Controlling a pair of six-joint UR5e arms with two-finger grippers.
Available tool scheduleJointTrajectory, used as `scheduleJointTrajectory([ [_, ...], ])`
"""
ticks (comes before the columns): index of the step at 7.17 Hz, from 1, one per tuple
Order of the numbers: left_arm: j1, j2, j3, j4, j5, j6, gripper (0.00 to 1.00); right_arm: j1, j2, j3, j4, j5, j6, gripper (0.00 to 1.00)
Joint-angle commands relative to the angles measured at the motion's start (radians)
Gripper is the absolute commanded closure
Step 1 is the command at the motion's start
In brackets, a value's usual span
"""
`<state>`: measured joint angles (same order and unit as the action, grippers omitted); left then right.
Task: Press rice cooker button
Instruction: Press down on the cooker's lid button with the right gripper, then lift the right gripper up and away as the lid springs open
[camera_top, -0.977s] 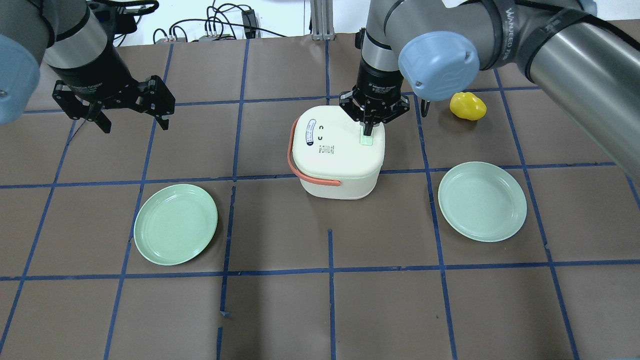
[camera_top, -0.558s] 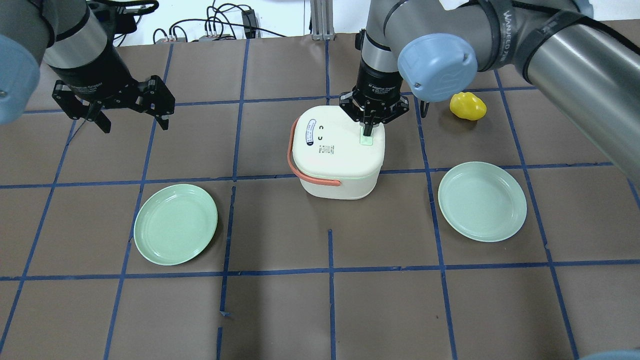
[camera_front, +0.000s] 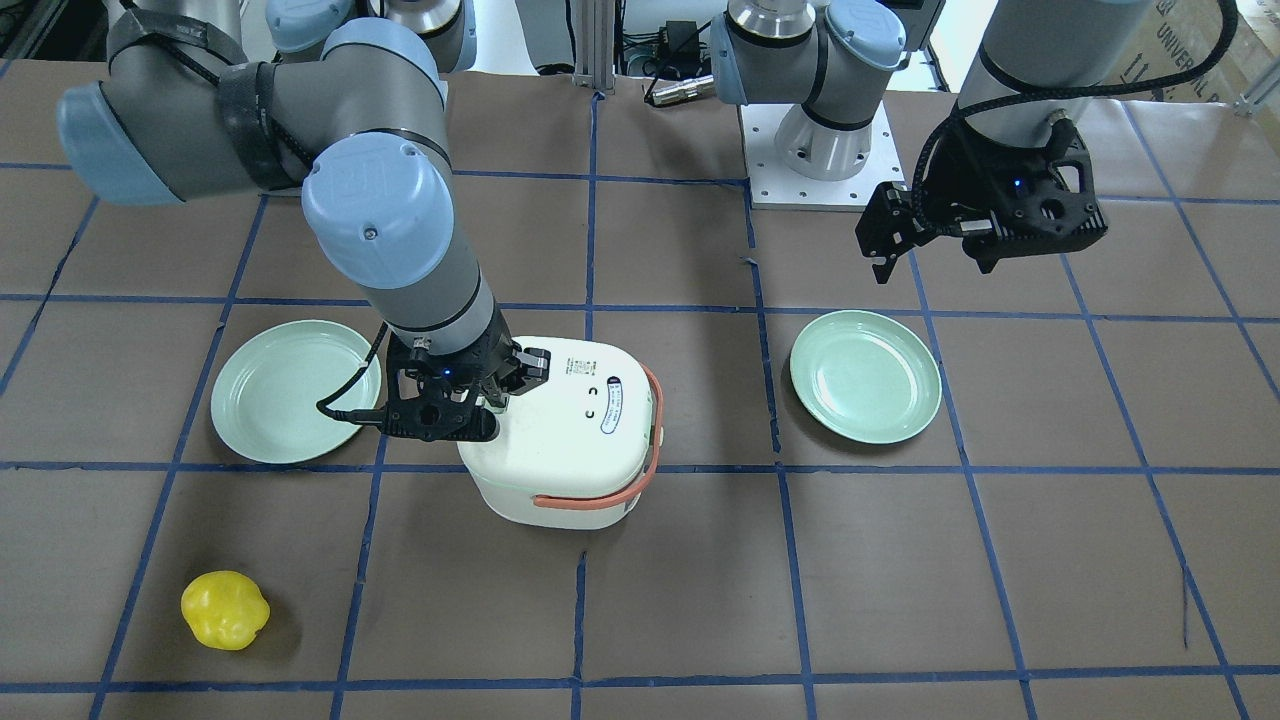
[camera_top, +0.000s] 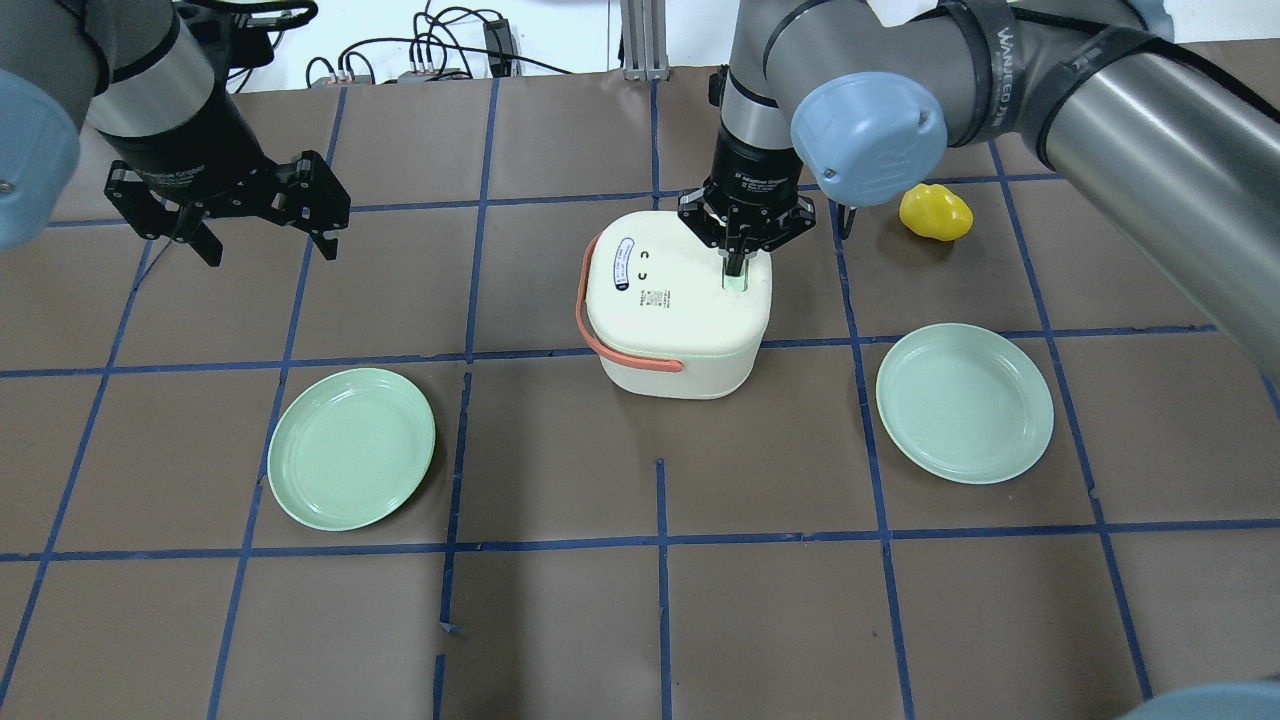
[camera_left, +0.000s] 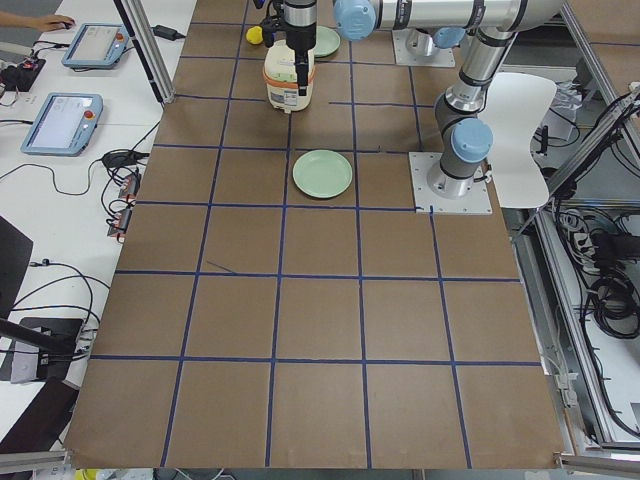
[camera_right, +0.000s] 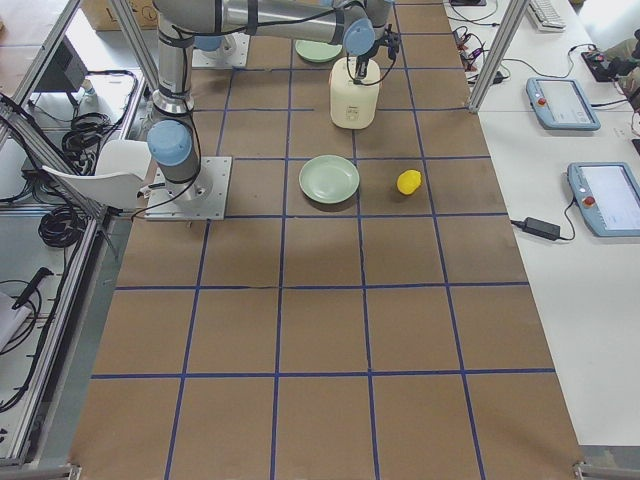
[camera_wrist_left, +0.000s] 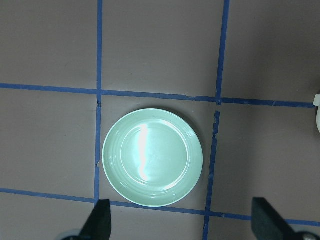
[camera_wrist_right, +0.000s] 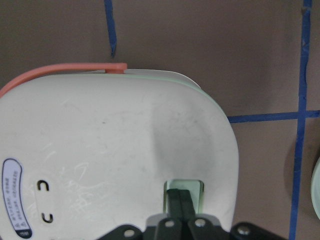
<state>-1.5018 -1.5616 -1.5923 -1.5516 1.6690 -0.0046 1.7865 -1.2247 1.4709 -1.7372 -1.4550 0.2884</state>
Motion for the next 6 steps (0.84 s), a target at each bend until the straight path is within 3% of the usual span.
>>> scheduleJointTrajectory([
  [1, 0.0, 0.0, 0.0, 0.001, 0.0, 0.0, 0.0, 0.004, -0.021, -0.032, 0.022, -0.005, 0.012, 0.81],
  [2, 0.0, 0.0, 0.0, 0.001, 0.0, 0.0, 0.0, 0.004, -0.053, -0.082, 0.092, -0.007, 0.021, 0.66],
  [3, 0.0, 0.0, 0.0, 0.001, 0.001, 0.0, 0.0, 0.004, -0.068, -0.166, 0.114, -0.016, 0.023, 0.25],
  [4, 0.0, 0.0, 0.0, 0.001, 0.0, 0.0, 0.0, -0.013, -0.073, -0.252, 0.152, -0.036, 0.005, 0.01],
  [5, 0.0, 0.0, 0.0, 0.001, 0.001, 0.0, 0.0, -0.042, -0.076, -0.311, 0.216, -0.097, -0.052, 0.0],
  [6, 0.0, 0.0, 0.0, 0.001, 0.0, 0.0, 0.0, -0.083, -0.1, -0.31, 0.241, -0.128, -0.181, 0.0],
])
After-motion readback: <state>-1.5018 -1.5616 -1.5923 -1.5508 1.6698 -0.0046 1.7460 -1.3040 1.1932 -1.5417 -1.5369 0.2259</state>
